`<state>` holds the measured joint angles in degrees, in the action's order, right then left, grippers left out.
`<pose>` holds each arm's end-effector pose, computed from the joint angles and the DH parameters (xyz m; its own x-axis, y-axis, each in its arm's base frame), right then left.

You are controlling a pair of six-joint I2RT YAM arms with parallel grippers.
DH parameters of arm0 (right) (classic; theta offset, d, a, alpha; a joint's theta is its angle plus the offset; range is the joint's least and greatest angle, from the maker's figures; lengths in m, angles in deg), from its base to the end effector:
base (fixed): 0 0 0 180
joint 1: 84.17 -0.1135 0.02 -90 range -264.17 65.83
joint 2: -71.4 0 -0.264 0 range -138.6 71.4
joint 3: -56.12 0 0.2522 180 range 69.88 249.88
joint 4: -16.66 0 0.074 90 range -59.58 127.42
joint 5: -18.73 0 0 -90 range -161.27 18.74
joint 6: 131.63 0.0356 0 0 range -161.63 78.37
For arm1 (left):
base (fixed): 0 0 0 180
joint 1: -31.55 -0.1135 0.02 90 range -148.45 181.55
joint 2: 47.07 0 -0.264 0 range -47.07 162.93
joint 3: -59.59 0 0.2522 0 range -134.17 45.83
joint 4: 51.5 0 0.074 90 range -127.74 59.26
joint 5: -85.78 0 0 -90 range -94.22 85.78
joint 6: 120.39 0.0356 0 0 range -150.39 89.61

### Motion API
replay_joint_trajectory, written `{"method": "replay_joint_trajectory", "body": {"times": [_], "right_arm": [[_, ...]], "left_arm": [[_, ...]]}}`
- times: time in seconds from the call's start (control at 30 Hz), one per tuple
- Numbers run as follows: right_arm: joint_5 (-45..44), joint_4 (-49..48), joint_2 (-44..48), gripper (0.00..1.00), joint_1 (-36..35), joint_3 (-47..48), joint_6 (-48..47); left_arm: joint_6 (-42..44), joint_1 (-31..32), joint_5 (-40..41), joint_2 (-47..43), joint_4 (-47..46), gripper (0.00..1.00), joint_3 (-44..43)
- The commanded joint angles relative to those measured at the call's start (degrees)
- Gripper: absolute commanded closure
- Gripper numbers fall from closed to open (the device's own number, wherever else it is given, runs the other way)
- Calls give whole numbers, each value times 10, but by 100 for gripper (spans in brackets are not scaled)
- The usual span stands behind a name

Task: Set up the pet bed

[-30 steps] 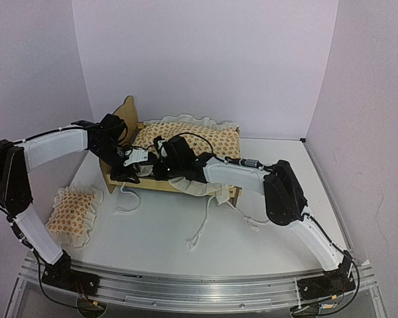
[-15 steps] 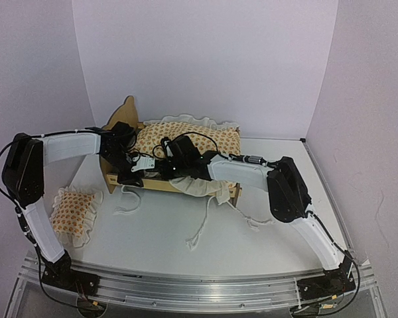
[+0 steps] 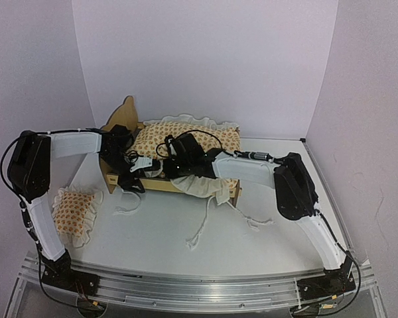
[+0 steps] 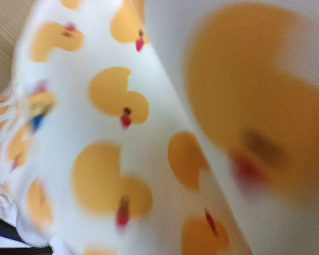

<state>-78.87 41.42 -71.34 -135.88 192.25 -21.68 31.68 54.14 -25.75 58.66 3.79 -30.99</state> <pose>0.3593 0.4476 0.1874 -0.5448 -0.1443 -0.8261 -0.5555 0.8001 0.2266 0.3374 -0.1545 0.2008 0.0084 0.8867 -0.4623 0.9892 0.0604 0.1338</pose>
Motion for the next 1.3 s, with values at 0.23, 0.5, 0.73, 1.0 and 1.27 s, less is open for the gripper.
{"method": "replay_joint_trajectory", "body": {"times": [0.23, 0.5, 0.73, 1.0, 1.27], "right_arm": [[25, -14, 82, 74, -5, -15, 5], [38, -13, 70, 74, -5, -8, 10], [37, -14, 70, 74, -5, -9, 9], [35, -13, 65, 75, -4, -3, 9], [53, -14, 70, 75, -4, 5, -5]], "left_arm": [[19, -40, -82, -95, 100, 39, -73], [63, -39, 48, -70, 58, 46, -14], [73, -29, 71, -30, 51, 47, -7], [79, -9, 59, 37, 110, 56, -19], [21, -8, 35, 58, 110, 93, -30]]}}
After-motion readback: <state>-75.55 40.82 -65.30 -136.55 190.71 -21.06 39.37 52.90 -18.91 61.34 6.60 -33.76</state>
